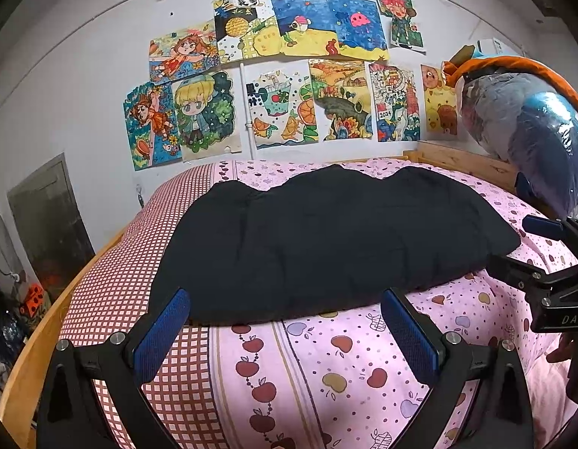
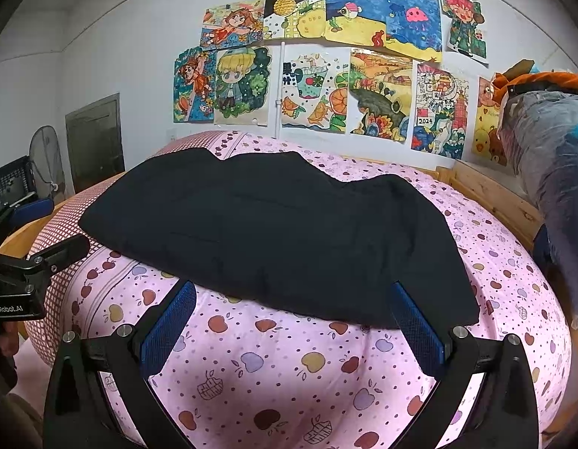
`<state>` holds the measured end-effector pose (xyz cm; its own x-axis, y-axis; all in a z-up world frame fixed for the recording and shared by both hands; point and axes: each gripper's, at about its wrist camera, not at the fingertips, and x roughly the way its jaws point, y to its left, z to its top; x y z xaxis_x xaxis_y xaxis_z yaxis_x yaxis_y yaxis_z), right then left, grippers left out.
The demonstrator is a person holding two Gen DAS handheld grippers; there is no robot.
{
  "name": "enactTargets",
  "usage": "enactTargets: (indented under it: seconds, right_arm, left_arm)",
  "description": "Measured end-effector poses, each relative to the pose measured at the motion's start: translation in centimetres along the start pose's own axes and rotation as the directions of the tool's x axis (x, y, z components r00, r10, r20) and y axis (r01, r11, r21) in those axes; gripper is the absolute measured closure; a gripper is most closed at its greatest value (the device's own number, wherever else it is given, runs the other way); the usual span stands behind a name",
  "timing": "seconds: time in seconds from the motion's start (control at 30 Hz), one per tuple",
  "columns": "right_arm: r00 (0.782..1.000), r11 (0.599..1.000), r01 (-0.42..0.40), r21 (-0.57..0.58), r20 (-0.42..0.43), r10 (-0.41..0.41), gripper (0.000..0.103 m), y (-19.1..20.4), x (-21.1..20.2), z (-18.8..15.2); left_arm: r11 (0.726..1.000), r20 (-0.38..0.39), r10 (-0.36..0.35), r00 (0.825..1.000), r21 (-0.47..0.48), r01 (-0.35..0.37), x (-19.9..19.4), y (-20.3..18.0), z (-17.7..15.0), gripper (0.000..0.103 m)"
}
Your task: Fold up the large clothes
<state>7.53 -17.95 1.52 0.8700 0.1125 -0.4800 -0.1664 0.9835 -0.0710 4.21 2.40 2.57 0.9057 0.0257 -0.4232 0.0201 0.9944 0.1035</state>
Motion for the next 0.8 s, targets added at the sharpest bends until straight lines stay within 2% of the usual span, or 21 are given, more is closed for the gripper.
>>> enactTargets:
  seconds: [0.8]
  right_arm:
    - [1.0,1.0,-0.009,-0.003,-0.004,0.009,0.002,-0.13,0.2,-0.17]
  left_arm:
    - [1.0,-0.001,0.001,1.0,-0.001,-0.001,-0.12,-0.1,0.11,0.0]
